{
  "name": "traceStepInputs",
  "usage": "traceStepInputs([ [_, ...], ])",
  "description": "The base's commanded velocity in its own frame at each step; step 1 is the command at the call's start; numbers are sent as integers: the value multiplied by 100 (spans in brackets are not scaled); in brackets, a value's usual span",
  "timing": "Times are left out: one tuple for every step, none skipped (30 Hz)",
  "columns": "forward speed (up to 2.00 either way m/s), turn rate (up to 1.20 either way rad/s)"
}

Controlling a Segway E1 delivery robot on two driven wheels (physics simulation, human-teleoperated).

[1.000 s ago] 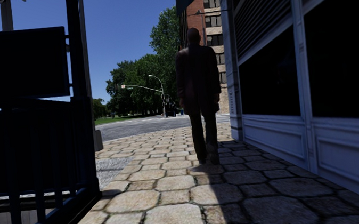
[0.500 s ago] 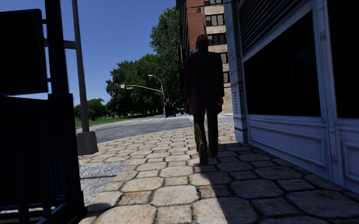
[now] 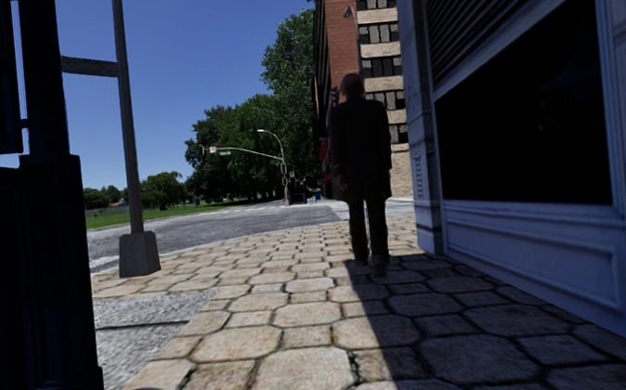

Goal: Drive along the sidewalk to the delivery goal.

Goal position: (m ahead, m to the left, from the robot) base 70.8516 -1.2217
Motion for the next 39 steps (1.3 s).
traceStepInputs([
  [109,0],
  [200,0],
  [200,0],
  [200,0],
  [200,0],
  [200,0],
  [200,0],
  [200,0],
  [200,0],
  [200,0],
  [200,0],
  [200,0],
  [200,0],
  [200,0],
  [200,0],
  [200,0],
  [200,0],
  [200,0],
  [200,0],
  [200,0],
  [200,0],
  [200,0],
  [200,0],
  [200,0],
  [200,0],
  [200,0],
  [200,0],
  [200,0],
  [200,0],
  [200,0],
  [200,0],
  [200,0],
  [186,0],
  [186,0],
  [147,0],
  [123,0],
  [116,0],
  [116,0],
  [115,0],
])
